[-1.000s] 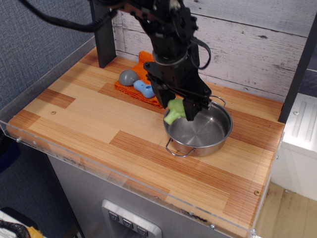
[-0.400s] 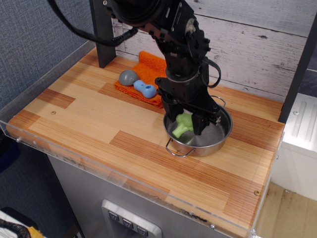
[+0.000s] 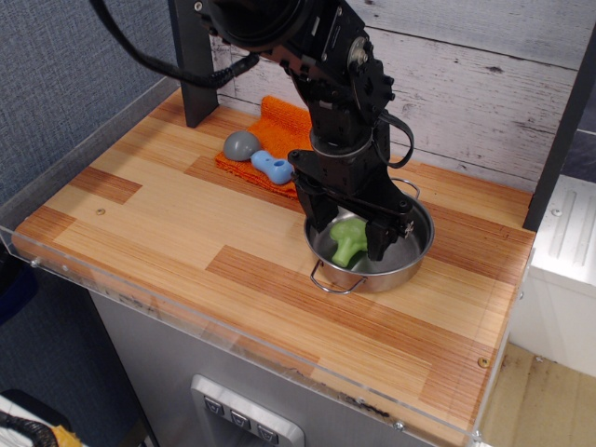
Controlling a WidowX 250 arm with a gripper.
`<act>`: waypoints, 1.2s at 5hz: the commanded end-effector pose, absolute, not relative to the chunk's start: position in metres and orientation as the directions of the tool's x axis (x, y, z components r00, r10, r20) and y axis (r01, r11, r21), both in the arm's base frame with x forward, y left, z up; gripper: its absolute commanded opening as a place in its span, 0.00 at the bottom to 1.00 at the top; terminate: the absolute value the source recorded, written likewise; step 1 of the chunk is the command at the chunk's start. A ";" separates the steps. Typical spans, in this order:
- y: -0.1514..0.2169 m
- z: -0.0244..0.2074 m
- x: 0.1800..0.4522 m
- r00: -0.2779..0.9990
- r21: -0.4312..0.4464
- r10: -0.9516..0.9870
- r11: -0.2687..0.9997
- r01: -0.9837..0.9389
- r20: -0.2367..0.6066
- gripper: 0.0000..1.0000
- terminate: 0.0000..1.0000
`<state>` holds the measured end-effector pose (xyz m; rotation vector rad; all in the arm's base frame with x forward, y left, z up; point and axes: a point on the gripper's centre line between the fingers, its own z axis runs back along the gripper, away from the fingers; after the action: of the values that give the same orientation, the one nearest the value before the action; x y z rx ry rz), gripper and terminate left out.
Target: Put the broccoli inside the metal pot.
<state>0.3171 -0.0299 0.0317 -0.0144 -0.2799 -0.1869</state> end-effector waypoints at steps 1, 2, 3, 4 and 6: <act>-0.028 0.054 0.319 0.929 0.009 -0.174 0.983 0.181 0.327 1.00 0.00; -0.028 0.070 0.319 0.921 -0.008 -0.160 0.985 0.175 0.355 1.00 0.00; -0.025 0.096 0.319 0.907 -0.029 -0.144 0.985 0.169 0.396 1.00 0.00; -0.019 0.121 0.312 0.889 -0.042 -0.126 0.986 0.160 0.440 1.00 0.00; 0.005 0.155 0.281 0.847 0.007 -0.130 0.989 0.148 0.515 1.00 0.00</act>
<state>0.2828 0.0037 0.1455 -0.0405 -0.5091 -0.1453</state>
